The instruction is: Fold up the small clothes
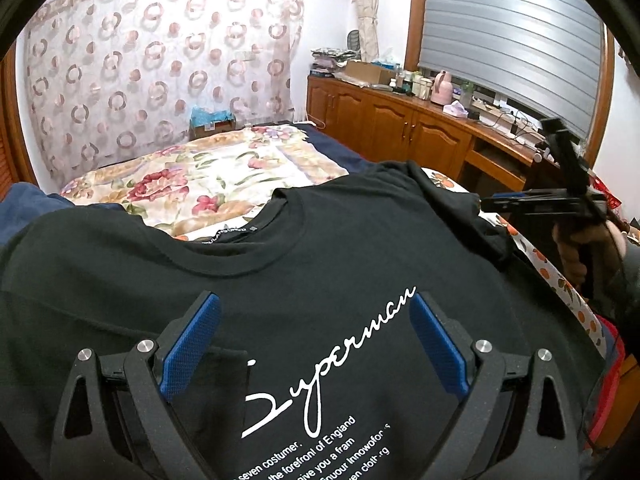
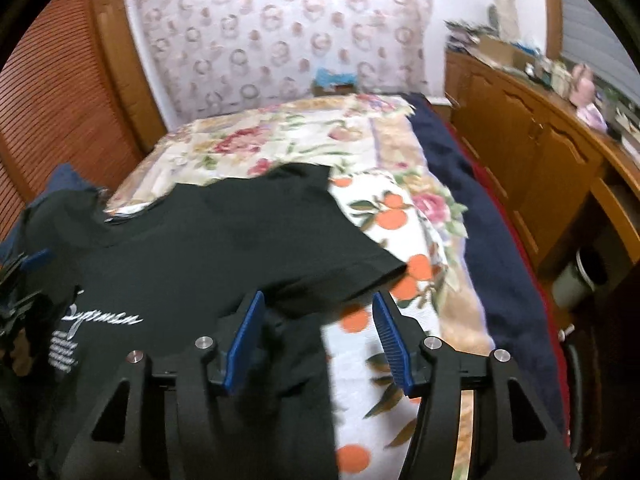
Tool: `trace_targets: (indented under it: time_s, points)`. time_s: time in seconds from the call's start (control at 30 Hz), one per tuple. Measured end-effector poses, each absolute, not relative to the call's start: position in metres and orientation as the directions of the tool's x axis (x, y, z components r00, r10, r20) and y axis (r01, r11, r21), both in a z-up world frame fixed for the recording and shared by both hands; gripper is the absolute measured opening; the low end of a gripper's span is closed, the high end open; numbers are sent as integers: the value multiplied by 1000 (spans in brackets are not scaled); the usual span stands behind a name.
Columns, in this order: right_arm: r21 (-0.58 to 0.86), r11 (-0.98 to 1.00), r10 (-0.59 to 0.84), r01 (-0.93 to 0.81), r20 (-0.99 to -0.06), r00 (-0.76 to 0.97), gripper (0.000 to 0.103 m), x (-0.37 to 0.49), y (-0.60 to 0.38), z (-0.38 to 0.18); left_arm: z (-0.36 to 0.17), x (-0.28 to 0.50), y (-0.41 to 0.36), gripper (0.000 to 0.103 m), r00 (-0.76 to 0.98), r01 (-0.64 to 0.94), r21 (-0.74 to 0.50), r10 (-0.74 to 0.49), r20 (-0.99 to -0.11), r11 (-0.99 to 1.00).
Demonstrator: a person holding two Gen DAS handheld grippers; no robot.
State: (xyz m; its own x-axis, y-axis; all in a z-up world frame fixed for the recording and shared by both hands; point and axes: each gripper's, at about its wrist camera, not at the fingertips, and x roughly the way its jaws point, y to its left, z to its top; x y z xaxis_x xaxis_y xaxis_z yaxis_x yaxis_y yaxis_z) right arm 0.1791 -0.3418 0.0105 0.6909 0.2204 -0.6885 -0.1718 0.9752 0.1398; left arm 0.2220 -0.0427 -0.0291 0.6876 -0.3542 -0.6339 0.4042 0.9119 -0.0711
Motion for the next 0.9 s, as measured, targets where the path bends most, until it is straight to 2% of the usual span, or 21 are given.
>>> trace_targets:
  time_s: [0.1,0.27,0.3,0.33,0.37,0.4,0.43,0.7,0.9]
  points:
    - [218,967,247,-128,-710,659,58,197,-347,-2,-28,220,-41,96,692,405,-74,-358,-627,911]
    - [300,946,304,-122,-690,657,58,212,-360,0,-29,221,-38,96,694,403,-76,-358,-625,912]
    - [307,942,317,-134,-690,650,52,213,-358,0,-29,219,-37,96,695,402,-75,-357,-625,913]
    - [308,939,330,-150,-694,640,35,214,-355,-1,-29,219,-36,96,696,400,-74,-355,-624,914]
    - [301,939,335,-166,-697,634,25,219,-350,5,-29,219,-35,96,697,398,-74,-354,-623,914]
    - [285,940,336,-186,-695,636,10,218,-344,10,-28,219,-34,96,699,396,-73,-352,-622,915]
    - [267,941,337,-207,-690,641,6,218,-339,17,-28,220,-33,96,703,392,-70,-348,-621,917]
    - [203,889,443,-411,-615,652,3,211,-302,67,-26,223,-22,96,724,355,-73,-323,-609,932]
    - [150,848,481,-507,-618,621,4,212,-270,73,-26,224,-19,96,735,333,-78,-310,-603,940]
